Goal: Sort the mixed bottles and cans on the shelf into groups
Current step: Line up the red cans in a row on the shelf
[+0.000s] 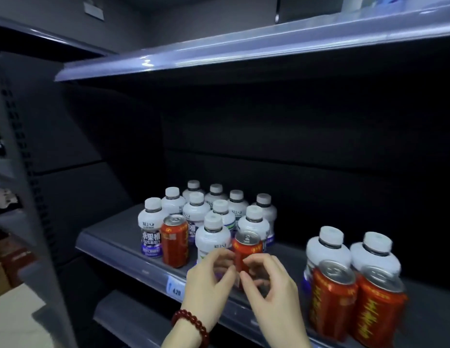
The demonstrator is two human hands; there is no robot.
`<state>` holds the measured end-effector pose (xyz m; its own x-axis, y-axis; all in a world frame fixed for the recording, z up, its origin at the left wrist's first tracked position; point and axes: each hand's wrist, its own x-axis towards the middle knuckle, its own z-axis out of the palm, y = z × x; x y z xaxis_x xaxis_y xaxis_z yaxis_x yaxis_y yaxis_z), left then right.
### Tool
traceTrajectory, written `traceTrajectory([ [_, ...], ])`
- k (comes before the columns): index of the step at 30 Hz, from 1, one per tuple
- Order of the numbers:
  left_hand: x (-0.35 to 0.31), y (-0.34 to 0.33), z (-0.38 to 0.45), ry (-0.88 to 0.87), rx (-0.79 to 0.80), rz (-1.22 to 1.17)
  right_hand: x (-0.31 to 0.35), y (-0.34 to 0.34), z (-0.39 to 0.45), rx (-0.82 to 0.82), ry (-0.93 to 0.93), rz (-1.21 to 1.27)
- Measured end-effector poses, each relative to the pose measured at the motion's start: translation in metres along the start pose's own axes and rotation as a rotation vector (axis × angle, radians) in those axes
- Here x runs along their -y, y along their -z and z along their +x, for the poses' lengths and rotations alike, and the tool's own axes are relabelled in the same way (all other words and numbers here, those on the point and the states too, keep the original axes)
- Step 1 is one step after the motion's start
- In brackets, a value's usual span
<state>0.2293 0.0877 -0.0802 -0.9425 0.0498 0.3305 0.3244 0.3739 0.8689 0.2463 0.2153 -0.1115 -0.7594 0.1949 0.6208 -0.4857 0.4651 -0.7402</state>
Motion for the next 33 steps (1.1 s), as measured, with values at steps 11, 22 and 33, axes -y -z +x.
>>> traceTrajectory([
  [11, 0.034, 0.031, 0.05, 0.028, -0.369, 0.018, -0.039, -0.021, 0.023, -0.096, 0.025, -0.033],
  [22, 0.104, 0.048, 0.082, 0.226, -0.326, 0.191, -0.047, -0.05, 0.014, -0.142, -0.324, -0.129],
  [33, 0.115, 0.058, 0.092, 0.113, -0.321, 0.11, -0.039, -0.056, 0.022, -0.228, -0.443, -0.184],
])
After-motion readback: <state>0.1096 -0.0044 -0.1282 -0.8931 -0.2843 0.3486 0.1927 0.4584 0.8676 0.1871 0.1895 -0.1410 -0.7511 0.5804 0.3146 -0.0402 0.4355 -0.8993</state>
